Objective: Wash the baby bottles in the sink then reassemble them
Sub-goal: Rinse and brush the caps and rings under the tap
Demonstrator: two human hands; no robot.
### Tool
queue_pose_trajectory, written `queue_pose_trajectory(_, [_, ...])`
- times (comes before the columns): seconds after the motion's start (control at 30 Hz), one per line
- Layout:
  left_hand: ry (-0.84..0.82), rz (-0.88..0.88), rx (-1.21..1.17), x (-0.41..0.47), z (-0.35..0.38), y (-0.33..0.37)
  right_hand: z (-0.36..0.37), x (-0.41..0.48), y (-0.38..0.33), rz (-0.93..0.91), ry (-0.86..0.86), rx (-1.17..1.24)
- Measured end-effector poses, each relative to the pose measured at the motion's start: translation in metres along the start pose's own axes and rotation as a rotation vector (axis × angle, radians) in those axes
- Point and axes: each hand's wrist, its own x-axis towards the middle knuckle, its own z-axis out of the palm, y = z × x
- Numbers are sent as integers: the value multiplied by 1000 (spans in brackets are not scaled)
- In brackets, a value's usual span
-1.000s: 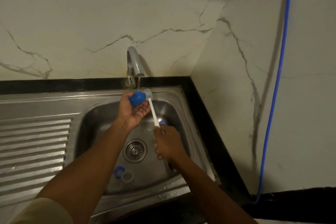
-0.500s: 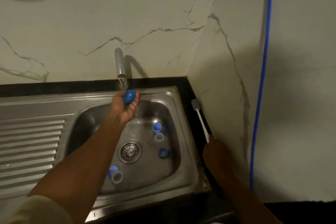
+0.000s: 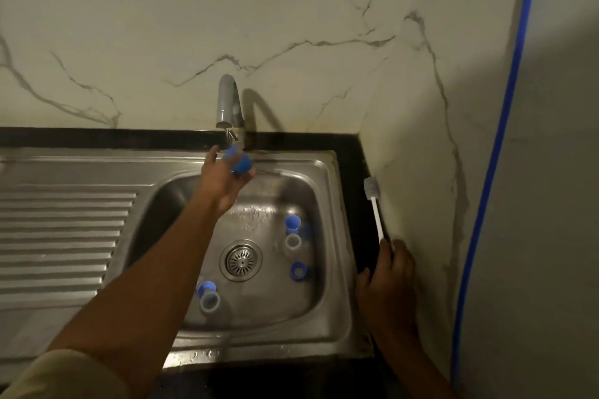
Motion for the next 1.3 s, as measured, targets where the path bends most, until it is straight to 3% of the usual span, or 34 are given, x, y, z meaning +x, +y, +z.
queue_pose_trajectory(0.07, [13,288,616,-1,-8,-13,-7,3,-13,-54,59,25])
queue_pose_trajectory(0.1, [59,394,767,-2,-13,-16,-11,4,-22,-78,68,39])
queue_pose_trajectory(0.17, [136,503,865,-2,-22,-19,-18,9,-40,-88,12,117])
queue_pose_trajectory(0.23, [79,489,990,-4,-28,-20,-20,13,-57,-101,-81,194])
queue_pose_trajectory(0.37, [142,470,917,-8,-27,-21,-15,21,-80,-136,-188,257])
queue_pose_trajectory(0.47, [51,488,1044,-9,-22,-23,-10,28,-94,-135,-222,272])
queue_pose_trajectory(0.53, [151,497,956,-10,-15,-20,-7,30,-99,-143,-235,270])
queue_pose_trajectory(0.6, [145,496,986,-6,-12,-18,-5,30,-102,-160,-228,281])
queue_pose_trajectory(0.7, [246,432,789,-4,-11,-14,-6,26,-101,-180,-224,292])
queue_pose_trajectory(0.8, [224,439,899,-4,-17,-15,-9,22,-99,-179,-271,310])
queue_pose_trajectory(0.87, [256,320,810,-5,-20,-13,-10,20,-99,-184,-305,287])
queue_pose_trajectory(0.97, [158,29,859,-14,-20,-13,-6,17,-106,-182,-334,293])
queue_pose_trajectory(1.1, [184,-260,670,-30,-19,-8,6,12,-124,-188,-382,420])
queue_pose_trajectory(1.3, [131,-402,863,-63,-8,6,-5,33,-174,-186,-653,651])
